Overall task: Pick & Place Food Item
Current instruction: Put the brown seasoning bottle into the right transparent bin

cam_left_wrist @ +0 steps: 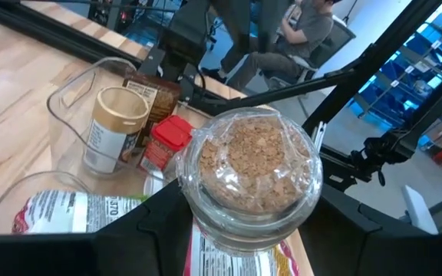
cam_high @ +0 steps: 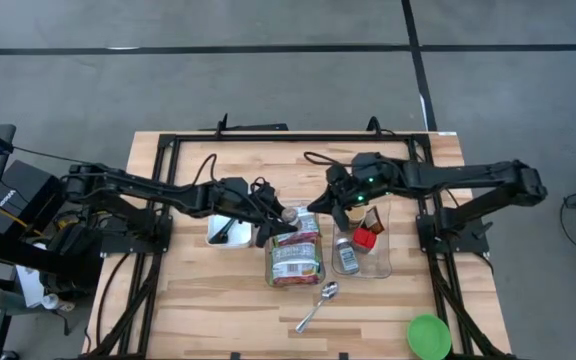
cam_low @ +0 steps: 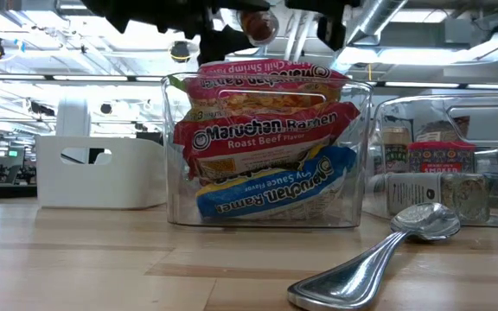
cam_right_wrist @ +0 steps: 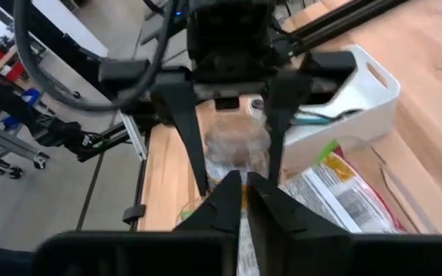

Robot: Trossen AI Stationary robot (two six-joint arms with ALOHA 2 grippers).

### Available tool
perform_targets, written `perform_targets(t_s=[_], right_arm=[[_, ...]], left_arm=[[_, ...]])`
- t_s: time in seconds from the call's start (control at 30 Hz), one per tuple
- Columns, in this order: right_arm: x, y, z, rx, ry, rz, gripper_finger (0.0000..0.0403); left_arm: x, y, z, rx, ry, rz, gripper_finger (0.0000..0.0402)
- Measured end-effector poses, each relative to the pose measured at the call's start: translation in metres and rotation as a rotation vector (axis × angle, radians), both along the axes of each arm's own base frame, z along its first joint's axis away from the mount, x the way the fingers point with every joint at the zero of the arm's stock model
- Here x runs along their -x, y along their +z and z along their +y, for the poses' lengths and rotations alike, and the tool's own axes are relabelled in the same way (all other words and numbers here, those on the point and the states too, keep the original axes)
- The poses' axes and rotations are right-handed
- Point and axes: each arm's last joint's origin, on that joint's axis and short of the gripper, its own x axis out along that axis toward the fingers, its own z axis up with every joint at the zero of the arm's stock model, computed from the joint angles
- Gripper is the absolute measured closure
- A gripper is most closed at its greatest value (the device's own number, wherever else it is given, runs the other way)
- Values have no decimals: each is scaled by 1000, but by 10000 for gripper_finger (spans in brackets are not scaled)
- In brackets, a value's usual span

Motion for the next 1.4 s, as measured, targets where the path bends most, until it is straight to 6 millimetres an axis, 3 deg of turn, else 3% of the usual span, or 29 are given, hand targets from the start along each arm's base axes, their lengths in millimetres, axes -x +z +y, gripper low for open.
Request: perform_targets(t_s=[0.43,0.57,1.07,1.4], right_arm=[[-22,-2,1,2,64,-33,201],[-30,-6,1,2,67,-51,167],[-42,-20,1,-4,66,-24,178],[-42,-18,0,-1,63,-36,179]], left_arm=[[0,1,0,1,0,-17,213],[-1,2,0,1,1,-21,208],[-1,2,0,2,-1,-27,213],[-1,3,2,1,5,-27,213]])
